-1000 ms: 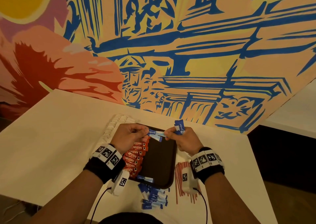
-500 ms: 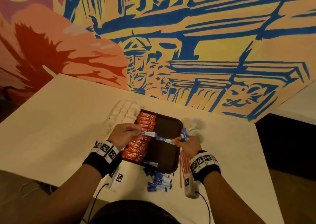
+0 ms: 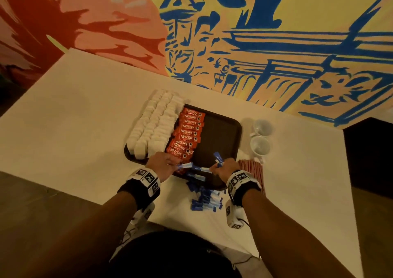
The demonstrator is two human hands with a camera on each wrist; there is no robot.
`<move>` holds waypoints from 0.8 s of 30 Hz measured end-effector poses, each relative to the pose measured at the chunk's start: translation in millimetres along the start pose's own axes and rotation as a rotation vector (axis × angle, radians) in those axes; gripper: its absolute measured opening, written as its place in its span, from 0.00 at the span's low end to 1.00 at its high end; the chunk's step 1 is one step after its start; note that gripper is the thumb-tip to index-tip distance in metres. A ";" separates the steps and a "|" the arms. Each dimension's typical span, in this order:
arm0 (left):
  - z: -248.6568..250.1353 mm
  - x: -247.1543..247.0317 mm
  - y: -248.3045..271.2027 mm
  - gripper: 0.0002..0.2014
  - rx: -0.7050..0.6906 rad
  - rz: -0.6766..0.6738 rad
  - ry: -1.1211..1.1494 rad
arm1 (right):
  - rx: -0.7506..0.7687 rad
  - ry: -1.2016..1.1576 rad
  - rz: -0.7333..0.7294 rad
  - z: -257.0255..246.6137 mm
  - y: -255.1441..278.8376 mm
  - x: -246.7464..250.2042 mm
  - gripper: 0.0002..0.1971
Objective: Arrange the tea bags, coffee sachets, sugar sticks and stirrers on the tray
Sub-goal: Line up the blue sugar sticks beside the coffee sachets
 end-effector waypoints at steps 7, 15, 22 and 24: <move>14.5 -8.0 -25.9 0.11 -0.006 0.081 -0.084 | -0.039 0.010 -0.033 8.2 -21.1 -23.9 0.18; 37.3 -41.9 -46.8 0.09 -0.045 0.015 -0.160 | -0.035 0.005 0.010 20.2 -26.8 -14.3 0.17; 56.2 -55.5 -56.0 0.10 -0.142 -0.073 -0.241 | -0.033 0.012 0.033 24.1 -31.2 -10.3 0.10; 63.7 -55.1 -56.3 0.12 -0.173 -0.085 -0.268 | -0.052 0.017 0.026 25.2 -32.9 -11.2 0.11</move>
Point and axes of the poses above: each hand's wrist, its own y-axis away from the middle knuckle, its own x-axis out of the back of the hand, z = x × y, the point moved 4 cm from there along -y, towards the middle knuckle, and after that the axes turned 11 degrees about x, right-handed, at the moved point
